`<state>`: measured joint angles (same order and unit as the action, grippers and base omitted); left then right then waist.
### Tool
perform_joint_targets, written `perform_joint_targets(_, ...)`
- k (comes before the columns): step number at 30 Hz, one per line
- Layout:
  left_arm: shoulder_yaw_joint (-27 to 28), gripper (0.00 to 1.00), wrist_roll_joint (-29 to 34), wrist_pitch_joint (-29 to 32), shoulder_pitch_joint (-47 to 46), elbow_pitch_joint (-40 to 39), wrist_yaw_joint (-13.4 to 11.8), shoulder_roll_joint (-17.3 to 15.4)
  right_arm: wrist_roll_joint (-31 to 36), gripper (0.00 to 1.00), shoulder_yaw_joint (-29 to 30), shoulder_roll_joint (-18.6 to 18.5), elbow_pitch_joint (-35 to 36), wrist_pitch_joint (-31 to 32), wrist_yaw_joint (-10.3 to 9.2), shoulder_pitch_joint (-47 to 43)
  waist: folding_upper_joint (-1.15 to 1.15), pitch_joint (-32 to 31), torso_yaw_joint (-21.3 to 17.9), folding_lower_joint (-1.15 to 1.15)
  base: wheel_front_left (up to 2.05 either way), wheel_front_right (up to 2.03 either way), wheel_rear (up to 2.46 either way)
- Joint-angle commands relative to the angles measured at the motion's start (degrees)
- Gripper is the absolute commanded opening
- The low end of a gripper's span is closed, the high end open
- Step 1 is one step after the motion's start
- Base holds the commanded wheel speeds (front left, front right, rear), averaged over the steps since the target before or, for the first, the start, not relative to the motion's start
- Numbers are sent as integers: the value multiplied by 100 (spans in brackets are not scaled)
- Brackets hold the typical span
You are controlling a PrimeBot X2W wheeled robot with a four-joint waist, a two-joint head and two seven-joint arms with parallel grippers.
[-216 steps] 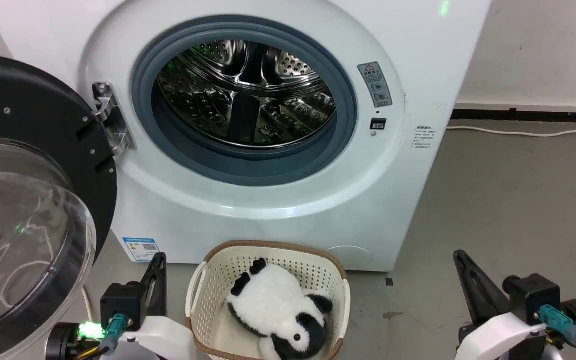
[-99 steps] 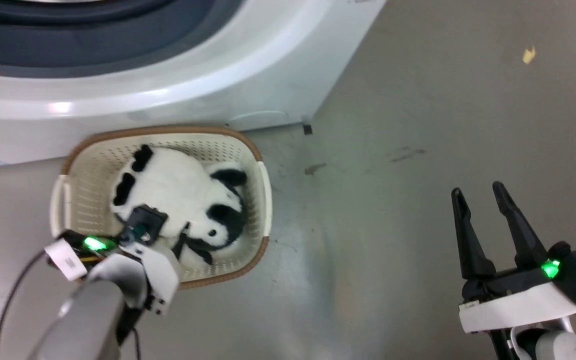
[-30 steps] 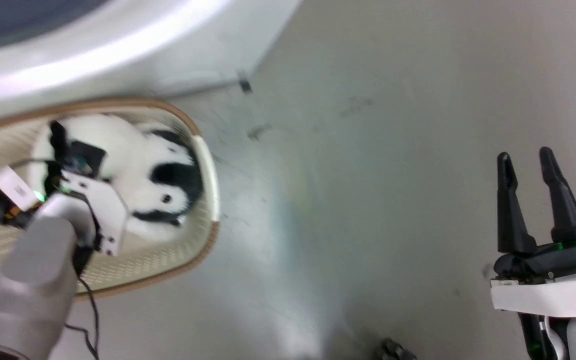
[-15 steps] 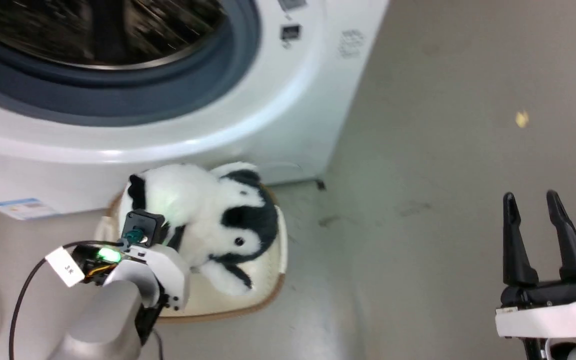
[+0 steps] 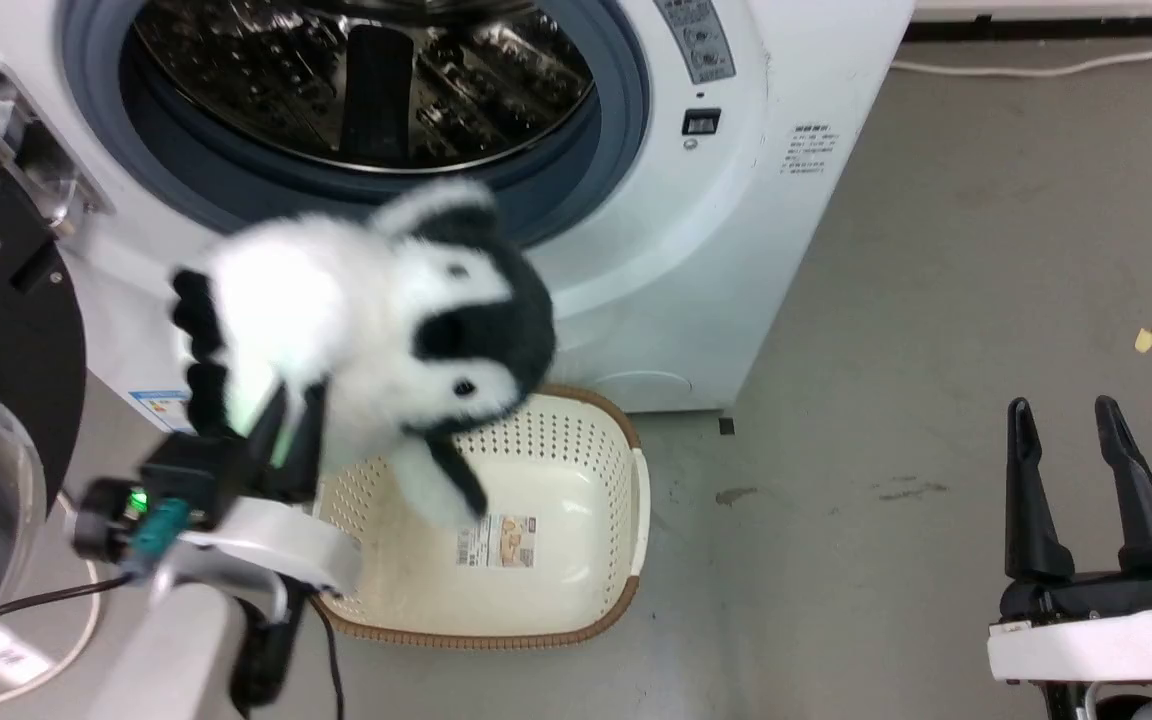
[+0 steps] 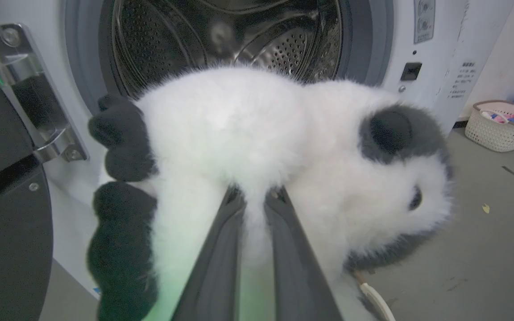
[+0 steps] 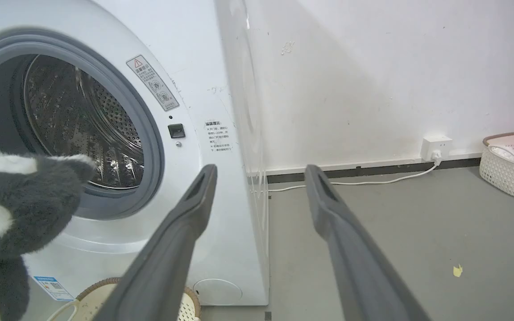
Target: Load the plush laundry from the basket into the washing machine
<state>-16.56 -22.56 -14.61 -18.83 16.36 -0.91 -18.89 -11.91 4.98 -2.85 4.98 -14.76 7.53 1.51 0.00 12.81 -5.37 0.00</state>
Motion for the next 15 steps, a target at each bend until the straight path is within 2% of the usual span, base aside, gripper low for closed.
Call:
perform_joint_targets(1,201,0,99,-38,74,-276,-42,27,-11,100,-24,-3,23,-24,-4,-14,0,106,-41,0,0,0,0)
perform_joint_targets(4,629,0,218,-39,165,-785,-32,49,-44,100,-104,-3,62,-24,-4,105,0,328,-147,0,0,0,0)
perform_joint_targets(9,1058,0,393,-39,-33,-1336,183,-44,-121,100,-232,-3,131,-24,-4,328,0,859,-378,0,0,0,0)
perform_joint_targets(12,1162,0,446,-39,-365,-1371,345,-225,-209,100,-308,-3,174,-24,-4,459,0,1239,-549,0,0,0,0)
perform_joint_targets(15,1114,0,583,77,-836,-1284,485,-540,-327,100,-415,-3,233,-24,-4,590,0,1602,-781,0,0,0,0)
